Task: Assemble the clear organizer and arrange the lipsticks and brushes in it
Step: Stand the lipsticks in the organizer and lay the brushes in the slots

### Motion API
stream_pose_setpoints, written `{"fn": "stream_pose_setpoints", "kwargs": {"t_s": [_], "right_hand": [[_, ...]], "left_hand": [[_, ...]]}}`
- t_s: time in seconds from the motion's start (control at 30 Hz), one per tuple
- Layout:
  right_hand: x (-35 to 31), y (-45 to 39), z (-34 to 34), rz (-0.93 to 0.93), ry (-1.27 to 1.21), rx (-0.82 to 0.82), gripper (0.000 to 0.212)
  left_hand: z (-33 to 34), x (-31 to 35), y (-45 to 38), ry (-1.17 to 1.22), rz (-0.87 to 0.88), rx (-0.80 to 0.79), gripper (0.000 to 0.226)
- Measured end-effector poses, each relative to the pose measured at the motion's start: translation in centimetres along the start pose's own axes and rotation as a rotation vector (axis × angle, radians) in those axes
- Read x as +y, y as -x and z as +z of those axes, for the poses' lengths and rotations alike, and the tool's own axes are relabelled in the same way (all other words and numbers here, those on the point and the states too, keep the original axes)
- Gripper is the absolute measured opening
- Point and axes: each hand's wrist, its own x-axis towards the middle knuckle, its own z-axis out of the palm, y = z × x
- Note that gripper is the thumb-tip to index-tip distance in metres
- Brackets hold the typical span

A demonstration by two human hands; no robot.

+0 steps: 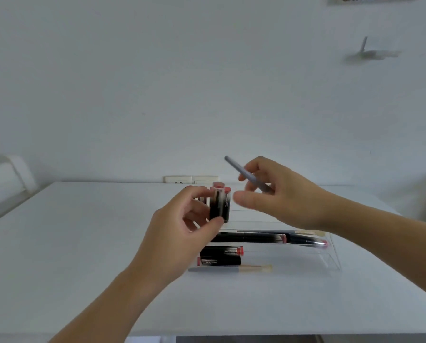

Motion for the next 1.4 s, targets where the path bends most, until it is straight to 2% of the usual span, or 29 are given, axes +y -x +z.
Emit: {"fn": "stream_pose_setpoints", "kwargs": {"t_s": [0.07, 0.2, 0.4, 0.6, 0.73, 0.83, 0.93, 1.1, 1.23, 1.3, 1.4], "right_hand": [[1.8, -0.1, -0.8, 0.051, 0.080, 0.015, 0.035], [6.1, 0.0, -1.6, 0.114, 0.244, -0.029, 0.018], [8.7, -0.2, -1.1, 0.036, 0.460, -0.093, 0.009], [9.3, -0.1, -0.5, -0.020, 0.537, -0.117, 0.014], [9.8, 0.1, -0.8, -0.010, 0.609, -0.151, 0.019], [10.1, 0.5, -1.3, -0.018, 0.646, -0.098, 0.017], [10.1, 0.9, -1.3, -0.036, 0.628, -0.004, 0.017], [9.5, 0.7, -1.2, 0.013, 0.560, 0.017, 0.028], [8.0, 0.2, -1.4, 0.066, 0.326, 0.067, 0.030], [6.7, 0.3, -0.9, 0.076, 0.201, -0.003, 0.026], [4.7, 0.5, 1.1, -0.002, 0.238, -0.146, 0.017]], "left_hand": [[-1.2, -1.1, 0.3, -0.070, 0.017, 0.034, 0.042], [-2.6, -3.6, 1.0, -0.116, -0.019, 0.084, 0.034], [-2.0, -5.0, 1.2, -0.125, 0.001, 0.093, 0.027], [-1.4, -6.1, 1.5, -0.153, -0.027, 0.150, 0.025], [-1.2, -6.7, 1.6, -0.171, -0.053, 0.128, 0.036], [-1.2, -6.8, 1.6, -0.196, -0.037, 0.121, 0.037], [-1.2, -7.0, 1.5, -0.195, -0.033, 0.116, 0.039], [-1.1, -7.0, 1.4, -0.221, 0.002, 0.110, 0.034], [-1.1, -7.1, 1.4, -0.209, 0.017, 0.120, 0.033], [-1.1, -7.2, 1.3, -0.183, 0.006, 0.144, 0.037], [-1.1, -7.5, 1.3, -0.133, -0.051, 0.178, 0.033]]}}
